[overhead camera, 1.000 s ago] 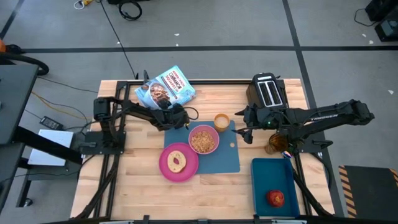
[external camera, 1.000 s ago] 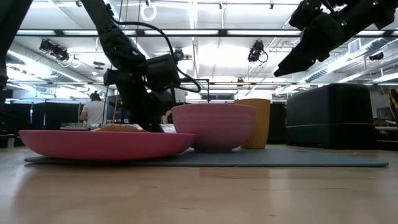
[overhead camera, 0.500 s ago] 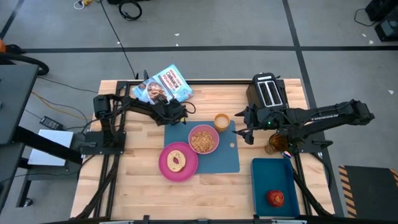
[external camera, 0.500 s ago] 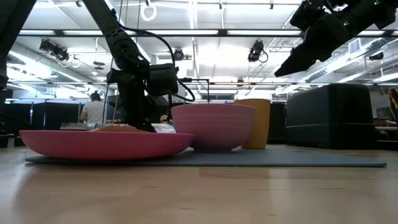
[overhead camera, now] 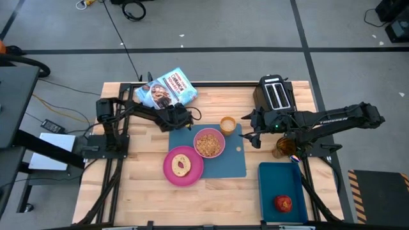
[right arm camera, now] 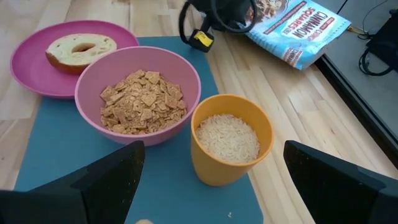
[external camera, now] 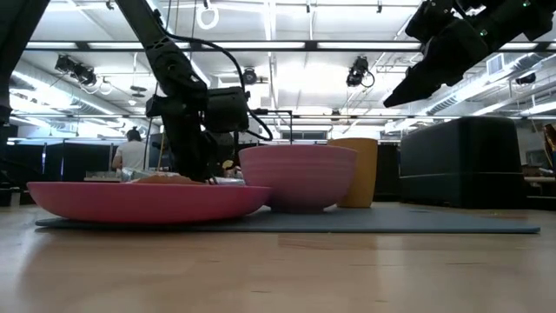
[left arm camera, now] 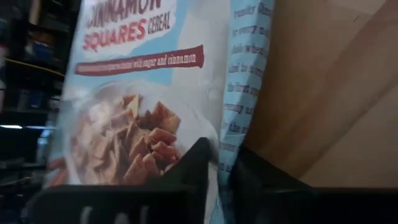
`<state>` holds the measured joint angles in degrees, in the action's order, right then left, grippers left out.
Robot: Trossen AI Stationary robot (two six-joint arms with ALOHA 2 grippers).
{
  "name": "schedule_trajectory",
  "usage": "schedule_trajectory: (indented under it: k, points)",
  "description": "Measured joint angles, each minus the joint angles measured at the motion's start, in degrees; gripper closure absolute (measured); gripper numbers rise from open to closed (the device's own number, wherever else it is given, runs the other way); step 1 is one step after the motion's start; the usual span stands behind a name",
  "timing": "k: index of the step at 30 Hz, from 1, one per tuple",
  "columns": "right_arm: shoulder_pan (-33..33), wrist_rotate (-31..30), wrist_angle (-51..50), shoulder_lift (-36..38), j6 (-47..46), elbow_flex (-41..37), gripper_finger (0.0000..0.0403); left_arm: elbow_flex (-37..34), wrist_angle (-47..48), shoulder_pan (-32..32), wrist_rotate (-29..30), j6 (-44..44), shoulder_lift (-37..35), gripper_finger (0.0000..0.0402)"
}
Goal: Arrange a breakfast setting
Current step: Put the blue cereal box on the table upright
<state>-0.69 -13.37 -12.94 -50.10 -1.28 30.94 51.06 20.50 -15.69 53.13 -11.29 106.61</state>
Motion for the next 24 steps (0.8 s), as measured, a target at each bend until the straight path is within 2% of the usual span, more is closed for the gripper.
schedule_trajectory:
  k: [6, 15, 19, 24]
  points:
    - [0.0, 0.0, 0.0, 0.0, 0.1, 0.0, 0.0009, -0.1, 3.0, 4.8, 7.5, -4.9, -5.1, 0.0393]
    - [0.0, 0.0, 0.0, 0.0, 1.4, 0.0, 0.0009, -0.1, 14.9, 13.2, 16.4, -20.4, -20.7, 0.0394]
    - [0.0, 0.0, 0.1, 0.0, 1.4, 0.0, 0.0009, -0.1, 26.4, 17.6, 21.0, -34.8, -27.3, 0.0394]
    - [-0.1, 0.0, 0.5, 0.0, 1.3, 0.0, 0.0009, 0.0, 44.5, 23.6, 27.5, -58.7, -34.1, 0.0394]
